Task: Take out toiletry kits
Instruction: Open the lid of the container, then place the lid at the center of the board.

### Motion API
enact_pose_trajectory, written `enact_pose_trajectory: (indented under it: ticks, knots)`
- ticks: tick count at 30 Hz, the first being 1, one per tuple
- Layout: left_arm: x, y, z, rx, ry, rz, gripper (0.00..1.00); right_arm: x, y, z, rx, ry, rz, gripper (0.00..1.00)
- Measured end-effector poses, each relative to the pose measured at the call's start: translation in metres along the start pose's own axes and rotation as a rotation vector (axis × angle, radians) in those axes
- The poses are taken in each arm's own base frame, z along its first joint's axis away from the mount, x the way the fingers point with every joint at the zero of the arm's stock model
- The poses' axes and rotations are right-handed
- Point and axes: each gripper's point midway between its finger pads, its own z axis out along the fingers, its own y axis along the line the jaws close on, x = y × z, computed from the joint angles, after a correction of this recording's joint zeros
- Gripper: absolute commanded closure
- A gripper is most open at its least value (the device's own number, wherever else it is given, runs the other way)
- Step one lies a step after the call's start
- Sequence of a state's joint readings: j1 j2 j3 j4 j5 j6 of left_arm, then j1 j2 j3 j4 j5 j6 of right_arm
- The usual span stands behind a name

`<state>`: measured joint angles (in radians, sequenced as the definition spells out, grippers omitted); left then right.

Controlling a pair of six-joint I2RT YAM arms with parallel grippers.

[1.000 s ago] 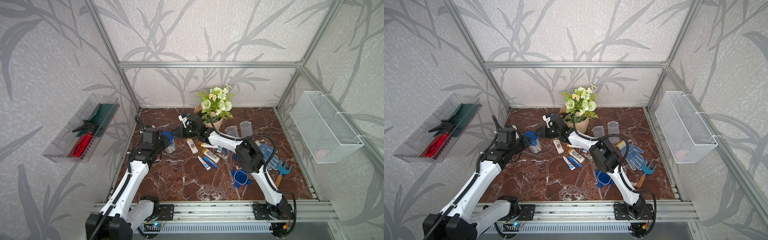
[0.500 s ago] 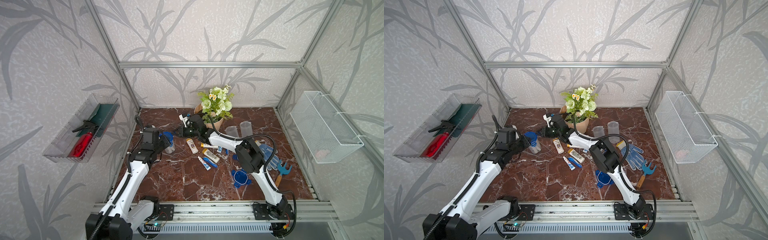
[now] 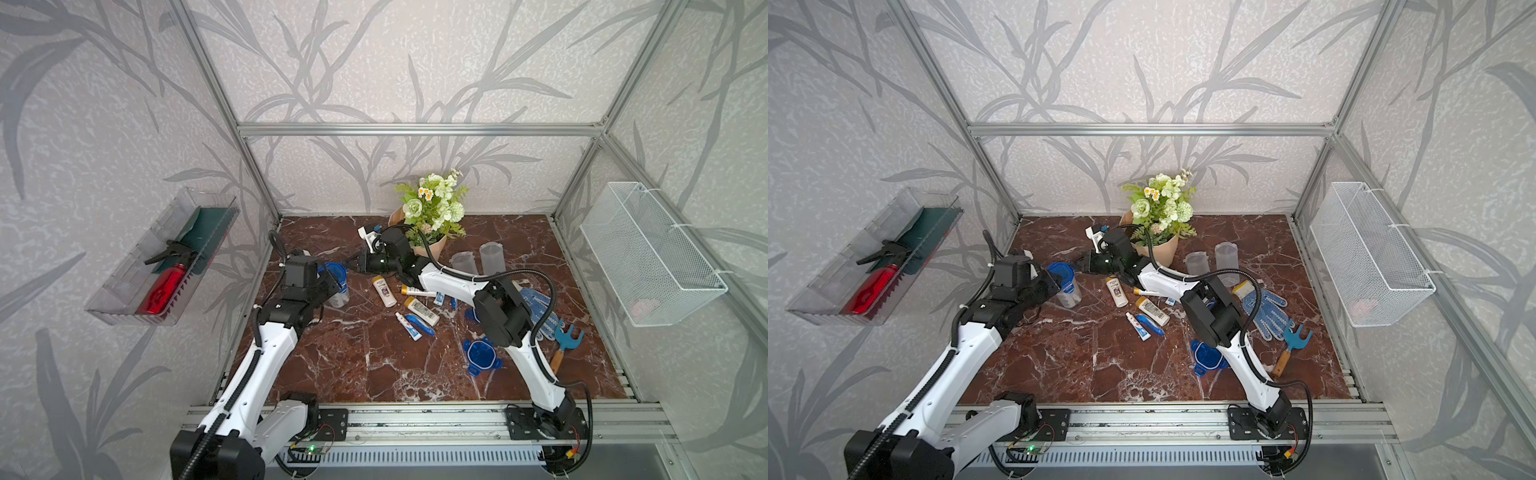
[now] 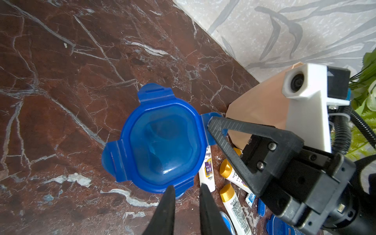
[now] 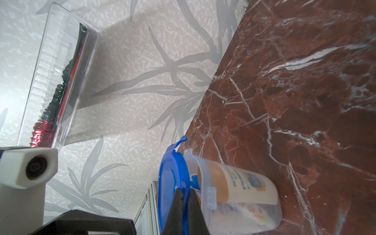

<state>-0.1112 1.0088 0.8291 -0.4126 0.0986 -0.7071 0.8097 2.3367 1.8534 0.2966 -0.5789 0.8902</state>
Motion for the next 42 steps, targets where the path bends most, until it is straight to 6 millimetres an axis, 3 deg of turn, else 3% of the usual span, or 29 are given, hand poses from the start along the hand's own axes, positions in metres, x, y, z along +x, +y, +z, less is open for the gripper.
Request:
enact_pose_trajectory:
  ticks: [11,20,24,26,27,28,36,42]
  knots:
    - [-0.002,-0.001,-0.014,0.013,-0.022,0.013,0.72,0.011,0.037,0.002,-0.066,0.032,-0.032,1.00]
    - [-0.002,0.000,-0.019,0.009,-0.025,0.019,0.71,0.007,0.055,-0.003,-0.089,0.025,-0.052,1.00]
    - [-0.003,0.002,-0.022,0.000,-0.037,0.030,0.55,0.007,0.059,-0.008,-0.088,0.023,-0.061,1.00]
    - [-0.003,0.004,-0.023,-0.007,-0.038,0.036,0.37,0.010,0.060,-0.013,-0.078,0.025,-0.070,1.00]
    - [-0.003,0.004,-0.023,-0.010,-0.038,0.040,0.04,0.012,0.060,-0.017,-0.068,0.029,-0.072,1.00]
    - [-0.003,0.004,-0.023,-0.012,-0.039,0.047,0.01,0.015,0.061,-0.022,-0.062,0.031,-0.079,1.00]
    - [-0.010,0.000,-0.027,0.026,-0.087,0.057,0.05,0.034,0.068,-0.086,0.069,0.001,-0.178,1.00]
    - [-0.007,0.011,-0.016,-0.033,-0.058,0.069,0.13,0.050,0.050,-0.142,0.264,-0.034,-0.277,1.00]
